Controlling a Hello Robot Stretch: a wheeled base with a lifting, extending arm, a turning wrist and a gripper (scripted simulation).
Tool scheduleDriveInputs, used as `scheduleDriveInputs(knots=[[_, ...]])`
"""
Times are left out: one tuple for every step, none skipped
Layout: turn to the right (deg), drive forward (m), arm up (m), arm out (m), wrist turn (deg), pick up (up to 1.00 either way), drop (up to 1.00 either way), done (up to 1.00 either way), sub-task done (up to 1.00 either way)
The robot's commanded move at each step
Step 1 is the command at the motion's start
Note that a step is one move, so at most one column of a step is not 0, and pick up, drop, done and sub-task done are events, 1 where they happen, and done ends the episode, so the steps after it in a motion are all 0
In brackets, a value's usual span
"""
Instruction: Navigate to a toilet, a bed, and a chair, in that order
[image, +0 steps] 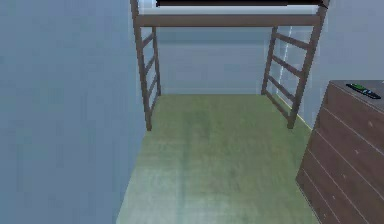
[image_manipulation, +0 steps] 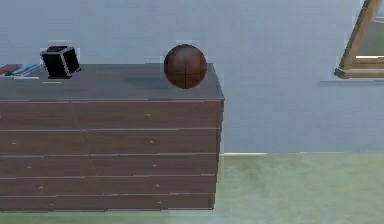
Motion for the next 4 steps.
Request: scheduleDriveInputs(knots=[[0.0, 1.00, 0.00, 0.00, 0.0, 0.00, 0.00, 0.00, 0.00], [0.0, 0.35, 0.00, 0.00, 0.0, 0.00, 0.00, 0.00, 0.00], [12.0, 0.00, 0.00, 0.00, 0.0, 0.00, 0.00, 0.00, 0.00], [0.0, 0.00, 0.00, 0.00, 0.0, 0.00, 0.00, 0.00, 1.00]])
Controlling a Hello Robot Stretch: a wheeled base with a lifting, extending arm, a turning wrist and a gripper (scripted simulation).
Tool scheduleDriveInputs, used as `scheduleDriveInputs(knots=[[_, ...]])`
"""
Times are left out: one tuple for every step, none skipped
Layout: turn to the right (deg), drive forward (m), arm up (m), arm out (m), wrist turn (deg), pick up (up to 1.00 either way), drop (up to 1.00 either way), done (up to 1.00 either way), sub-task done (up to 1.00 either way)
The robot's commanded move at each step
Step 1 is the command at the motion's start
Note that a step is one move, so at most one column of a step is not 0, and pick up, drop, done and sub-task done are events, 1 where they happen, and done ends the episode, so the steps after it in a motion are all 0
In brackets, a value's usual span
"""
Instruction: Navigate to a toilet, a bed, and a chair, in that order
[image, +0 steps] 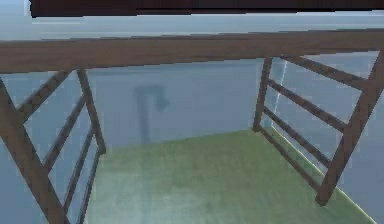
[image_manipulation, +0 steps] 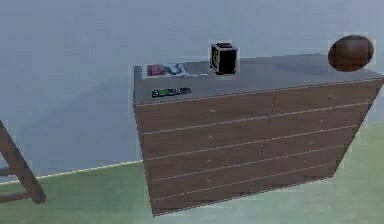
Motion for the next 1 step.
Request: scheduleDriveInputs(knots=[[45.0, 0.00, 0.00, 0.00, 0.0, 0.00, 0.00, 0.00, 0.00]])
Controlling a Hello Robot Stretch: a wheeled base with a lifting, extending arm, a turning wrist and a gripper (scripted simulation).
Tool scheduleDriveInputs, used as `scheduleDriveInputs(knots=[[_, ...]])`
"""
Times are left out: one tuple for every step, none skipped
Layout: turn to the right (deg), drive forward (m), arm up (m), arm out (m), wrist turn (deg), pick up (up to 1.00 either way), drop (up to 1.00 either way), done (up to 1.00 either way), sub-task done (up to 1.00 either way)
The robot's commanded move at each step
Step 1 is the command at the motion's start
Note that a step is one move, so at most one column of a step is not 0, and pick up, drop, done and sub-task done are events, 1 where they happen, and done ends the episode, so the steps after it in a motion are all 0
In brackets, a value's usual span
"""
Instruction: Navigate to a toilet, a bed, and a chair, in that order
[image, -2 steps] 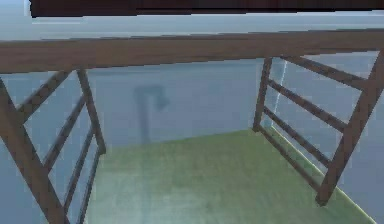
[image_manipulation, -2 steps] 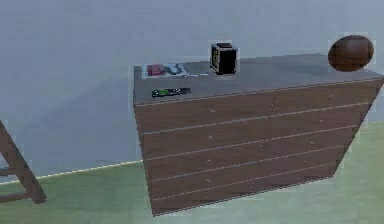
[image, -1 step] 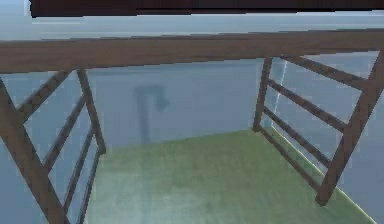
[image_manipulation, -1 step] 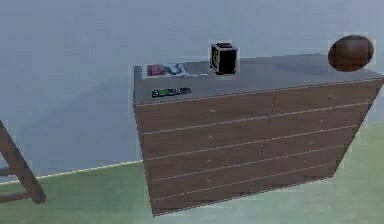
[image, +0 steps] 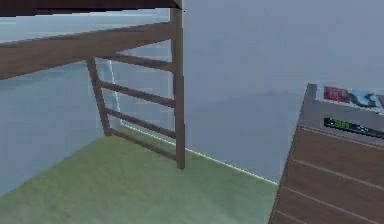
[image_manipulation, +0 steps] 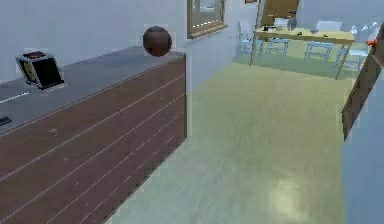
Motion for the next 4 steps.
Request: scheduleDriveInputs(knots=[[45.0, 0.00, 0.00, 0.00, 0.0, 0.00, 0.00, 0.00, 0.00], [45.0, 0.00, 0.00, 0.00, 0.0, 0.00, 0.00, 0.00, 0.00], [30.0, 0.00, 0.00, 0.00, 0.0, 0.00, 0.00, 0.00, 0.00], [0.0, 1.00, 0.00, 0.00, 0.0, 0.00, 0.00, 0.00, 0.00]])
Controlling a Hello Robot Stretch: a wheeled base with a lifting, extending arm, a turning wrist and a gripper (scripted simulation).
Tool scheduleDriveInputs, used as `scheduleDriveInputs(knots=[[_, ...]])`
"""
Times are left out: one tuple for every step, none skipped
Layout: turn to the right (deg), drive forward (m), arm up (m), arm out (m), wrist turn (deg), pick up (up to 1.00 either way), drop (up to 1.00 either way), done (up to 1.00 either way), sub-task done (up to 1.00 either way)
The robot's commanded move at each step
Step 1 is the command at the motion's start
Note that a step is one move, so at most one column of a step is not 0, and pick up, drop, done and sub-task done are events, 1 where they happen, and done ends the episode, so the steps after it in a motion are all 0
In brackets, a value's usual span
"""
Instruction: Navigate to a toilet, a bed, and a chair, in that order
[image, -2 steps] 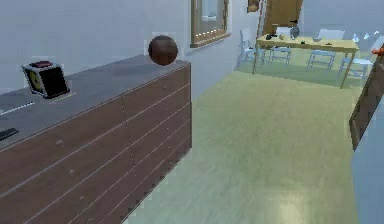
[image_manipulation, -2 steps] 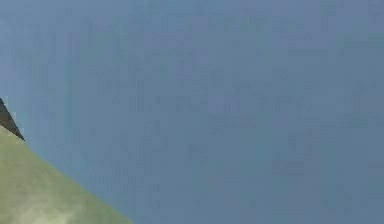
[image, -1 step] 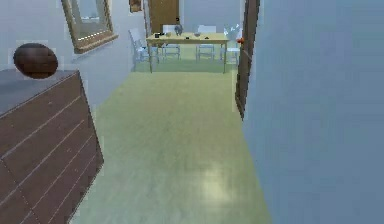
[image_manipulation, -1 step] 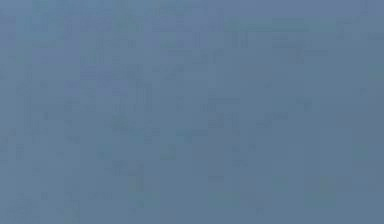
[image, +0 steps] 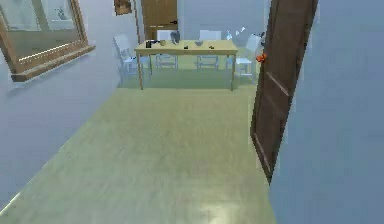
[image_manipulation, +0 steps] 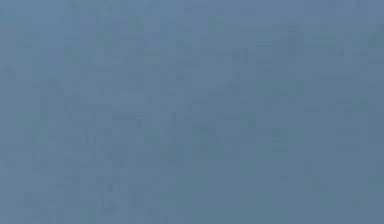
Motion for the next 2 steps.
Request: scheduleDriveInputs(knots=[[0.0, 1.00, 0.00, 0.00, 0.0, 0.00, 0.00, 0.00, 0.00], [3.0, 0.00, 0.00, 0.00, 0.0, 0.00, 0.00, 0.00, 0.00]])
